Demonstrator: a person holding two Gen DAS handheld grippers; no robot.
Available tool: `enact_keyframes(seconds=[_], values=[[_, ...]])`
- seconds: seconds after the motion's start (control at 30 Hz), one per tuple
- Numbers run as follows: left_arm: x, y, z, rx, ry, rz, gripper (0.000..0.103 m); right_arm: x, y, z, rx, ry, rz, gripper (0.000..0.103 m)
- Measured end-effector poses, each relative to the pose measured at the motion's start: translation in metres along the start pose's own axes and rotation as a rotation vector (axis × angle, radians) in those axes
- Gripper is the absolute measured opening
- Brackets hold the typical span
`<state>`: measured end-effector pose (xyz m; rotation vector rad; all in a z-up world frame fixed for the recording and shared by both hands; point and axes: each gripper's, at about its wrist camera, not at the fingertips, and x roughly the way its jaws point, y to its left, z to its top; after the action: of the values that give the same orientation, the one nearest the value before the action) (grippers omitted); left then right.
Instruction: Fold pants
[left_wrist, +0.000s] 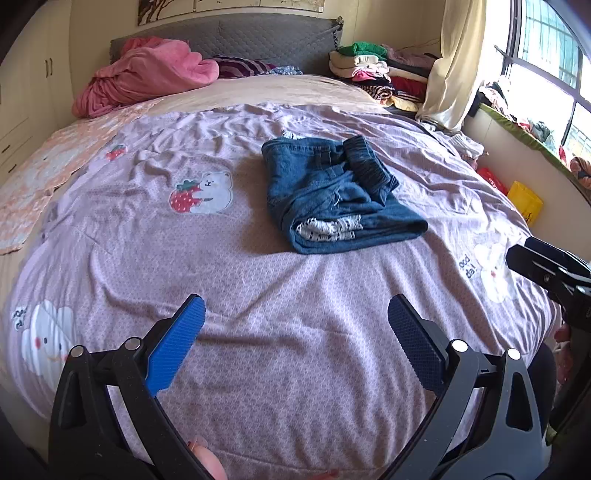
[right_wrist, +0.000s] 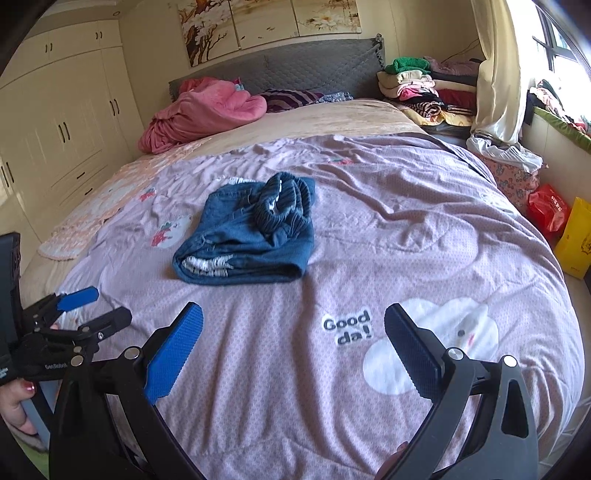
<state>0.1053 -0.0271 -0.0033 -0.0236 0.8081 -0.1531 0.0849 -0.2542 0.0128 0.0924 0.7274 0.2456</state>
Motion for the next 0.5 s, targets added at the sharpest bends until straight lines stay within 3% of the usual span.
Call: enact_keyframes(seconds=[0.5], values=[[0.0012,-0.0031,-0.0070,-0.007,0.010,0.009,0.093,0.0018,-0.0006,-0.0090,0.006,0.026,-0.007,0.098]])
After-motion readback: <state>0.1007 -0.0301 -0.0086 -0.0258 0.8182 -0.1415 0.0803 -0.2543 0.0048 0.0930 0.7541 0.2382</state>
